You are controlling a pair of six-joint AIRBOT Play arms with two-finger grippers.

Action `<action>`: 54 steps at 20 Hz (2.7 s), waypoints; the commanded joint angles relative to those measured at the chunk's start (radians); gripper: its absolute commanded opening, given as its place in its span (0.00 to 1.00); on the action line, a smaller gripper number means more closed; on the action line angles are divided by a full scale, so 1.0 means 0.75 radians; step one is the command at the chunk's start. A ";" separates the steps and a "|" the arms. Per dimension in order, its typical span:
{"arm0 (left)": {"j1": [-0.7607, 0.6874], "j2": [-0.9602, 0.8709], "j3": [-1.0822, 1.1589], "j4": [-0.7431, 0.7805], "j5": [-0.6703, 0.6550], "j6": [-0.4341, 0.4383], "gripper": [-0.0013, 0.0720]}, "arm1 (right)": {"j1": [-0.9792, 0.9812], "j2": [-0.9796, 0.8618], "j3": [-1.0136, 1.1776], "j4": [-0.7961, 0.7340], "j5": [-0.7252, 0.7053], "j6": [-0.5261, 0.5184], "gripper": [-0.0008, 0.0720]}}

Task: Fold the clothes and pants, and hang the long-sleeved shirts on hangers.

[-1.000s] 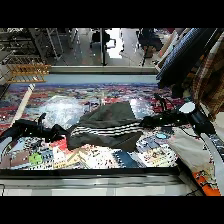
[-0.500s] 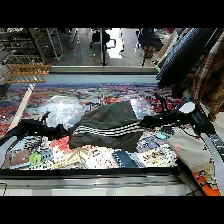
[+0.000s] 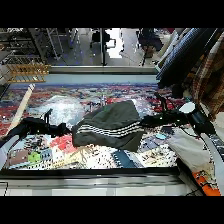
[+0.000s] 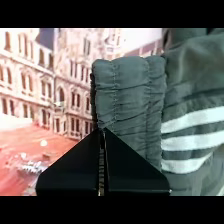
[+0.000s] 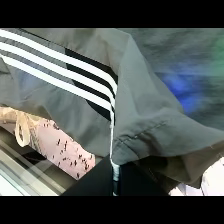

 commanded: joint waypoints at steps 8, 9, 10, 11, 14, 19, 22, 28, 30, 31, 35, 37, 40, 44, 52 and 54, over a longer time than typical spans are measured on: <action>0.189 0.014 -0.071 -0.155 0.394 0.288 0.03 | 0.002 0.001 0.002 0.001 -0.037 -0.002 0.03; 0.192 0.014 -0.082 -0.178 0.404 0.351 0.03 | 0.002 0.001 0.002 0.001 -0.044 -0.002 0.03; 0.188 0.014 -0.084 -0.180 0.403 0.378 0.03 | 0.002 0.001 0.002 -0.001 -0.052 -0.002 0.03; 0.174 0.011 -0.084 -0.173 0.392 0.368 0.03 | 0.002 0.001 0.002 -0.004 -0.063 -0.002 0.03; 0.150 -0.033 -0.085 -0.164 0.362 0.207 0.54 | 0.002 0.001 0.002 -0.004 -0.075 -0.002 0.03; 0.148 -0.149 -0.084 -0.174 0.226 0.051 0.53 | 0.002 0.001 0.002 -0.004 -0.075 -0.002 0.03; 0.140 -0.155 -0.083 -0.206 0.187 0.050 0.53 | 0.002 0.001 0.002 -0.004 -0.076 -0.002 0.03; 0.018 -0.157 -0.065 -0.209 0.122 -0.042 0.52 | 0.002 0.001 0.002 -0.004 -0.077 -0.001 0.03; -0.039 -0.157 -0.035 -0.209 0.091 -0.089 0.52 | 0.002 0.001 0.002 -0.004 -0.076 -0.001 0.03; -0.063 -0.157 -0.023 -0.209 0.078 -0.099 0.52 | 0.002 0.001 0.002 -0.004 -0.076 -0.001 0.03; -0.083 -0.141 0.002 -0.209 0.087 -0.087 0.03 | 0.002 0.002 0.002 -0.004 -0.056 -0.001 0.03; -0.056 -0.099 0.003 -0.210 0.141 0.002 0.03 | 0.002 0.007 0.003 -0.006 -0.037 -0.002 0.03; -0.008 0.014 0.003 -0.215 0.208 0.133 0.03 | 0.000 0.054 0.004 -0.026 -0.041 -0.003 0.03; 0.081 0.242 0.011 -0.252 0.259 0.176 0.03 | 0.000 0.193 0.025 -0.112 -0.033 -0.001 0.03; 0.286 0.658 0.248 -0.606 0.373 0.157 0.03 | 0.000 0.563 0.401 -0.380 -0.005 -0.001 0.03; 0.339 0.729 0.346 -0.616 0.372 0.058 0.03 | 0.000 0.636 0.511 -0.472 -0.004 -0.001 0.03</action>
